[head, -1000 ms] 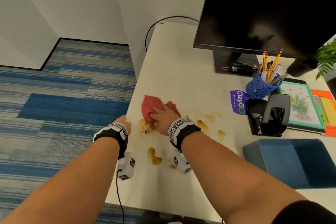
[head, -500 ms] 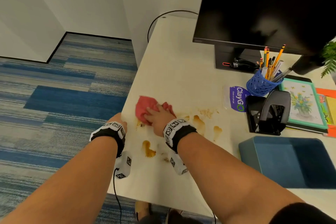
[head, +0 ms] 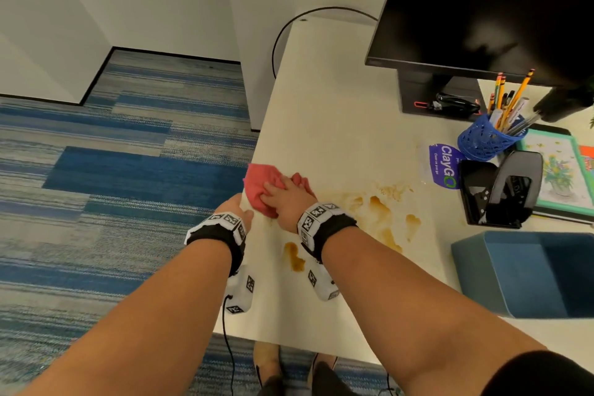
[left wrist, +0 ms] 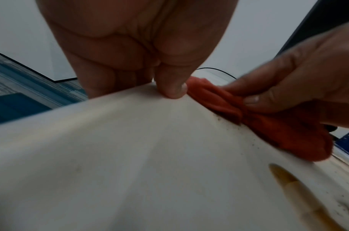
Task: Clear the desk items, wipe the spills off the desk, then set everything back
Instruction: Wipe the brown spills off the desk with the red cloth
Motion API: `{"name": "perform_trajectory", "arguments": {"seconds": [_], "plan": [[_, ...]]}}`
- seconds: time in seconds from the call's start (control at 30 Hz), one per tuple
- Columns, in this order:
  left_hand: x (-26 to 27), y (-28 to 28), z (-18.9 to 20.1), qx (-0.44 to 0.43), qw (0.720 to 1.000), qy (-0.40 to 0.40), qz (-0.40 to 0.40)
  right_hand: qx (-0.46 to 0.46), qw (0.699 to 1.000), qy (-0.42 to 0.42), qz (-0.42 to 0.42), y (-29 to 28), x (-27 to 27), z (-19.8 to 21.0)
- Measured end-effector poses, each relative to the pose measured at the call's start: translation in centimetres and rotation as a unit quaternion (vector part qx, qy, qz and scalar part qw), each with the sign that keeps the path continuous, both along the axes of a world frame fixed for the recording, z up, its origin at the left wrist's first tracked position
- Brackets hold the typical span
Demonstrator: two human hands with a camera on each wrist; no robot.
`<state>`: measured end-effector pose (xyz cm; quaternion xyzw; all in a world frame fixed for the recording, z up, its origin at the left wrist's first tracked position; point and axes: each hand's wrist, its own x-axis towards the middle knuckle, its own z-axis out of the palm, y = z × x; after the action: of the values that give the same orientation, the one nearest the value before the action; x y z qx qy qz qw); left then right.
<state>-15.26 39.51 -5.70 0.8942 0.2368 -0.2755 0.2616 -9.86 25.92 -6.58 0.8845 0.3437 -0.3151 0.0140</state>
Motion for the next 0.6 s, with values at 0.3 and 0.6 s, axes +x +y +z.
{"name": "perform_trajectory", "arguments": {"seconds": [0.3,0.6], "plan": [[0.1,0.4,-0.5,-0.012,1.0,0.003,0.003,-0.045,0.977,-0.016,-0.208,-1.4,2.3,-0.2],[0.5,0.1,-1.0,-0.007,1.0,0.006,0.001,0.01,0.997,-0.003,-0.082,-2.3,0.1,-0.8]]}}
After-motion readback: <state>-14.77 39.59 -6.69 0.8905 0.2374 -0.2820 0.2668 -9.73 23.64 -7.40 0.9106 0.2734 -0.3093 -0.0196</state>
